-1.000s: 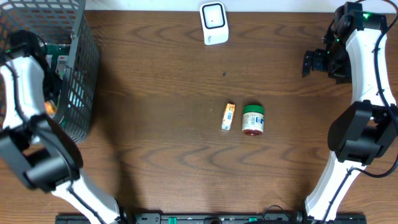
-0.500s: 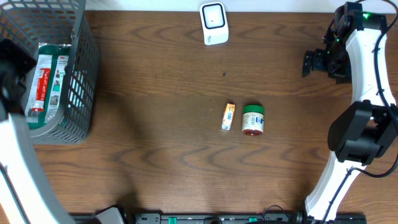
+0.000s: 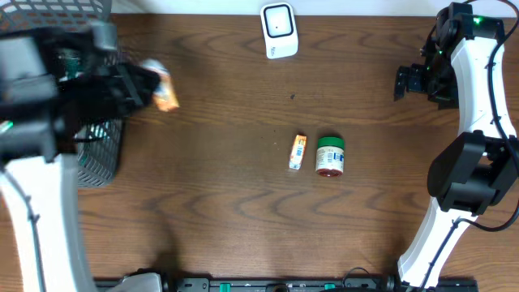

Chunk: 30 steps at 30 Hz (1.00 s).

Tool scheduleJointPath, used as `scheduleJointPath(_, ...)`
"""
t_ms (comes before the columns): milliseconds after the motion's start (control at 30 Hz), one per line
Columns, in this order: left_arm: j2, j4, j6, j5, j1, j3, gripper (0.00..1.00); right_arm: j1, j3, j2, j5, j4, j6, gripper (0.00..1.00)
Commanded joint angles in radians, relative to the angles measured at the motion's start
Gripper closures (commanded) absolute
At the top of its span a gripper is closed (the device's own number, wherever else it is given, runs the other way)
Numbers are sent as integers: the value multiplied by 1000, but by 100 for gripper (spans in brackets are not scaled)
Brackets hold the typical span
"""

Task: Scan the item barcode
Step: 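Carry the Kleenex pack out and place it beside the other packet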

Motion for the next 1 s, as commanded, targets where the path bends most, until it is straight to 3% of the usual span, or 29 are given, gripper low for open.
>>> scheduleJointPath(0,77,-14,54,61,-112,-45,81,-1,11,2,6,0,-6,1)
scheduleJointPath(233,290,-9,59,77,-282,-87,81,-1,11,2,6,0,-6,1)
scheduleJointPath(333,399,5,103,197,-330,-87,81,-1,11,2,6,0,-6,1)
scheduleJointPath(700,689,72,155,292,-360,-87,81,-1,11,2,6,0,-6,1)
scheduleJointPath(967,746,148,155,287,-399,-87,81,-1,11,2,6,0,-6,1)
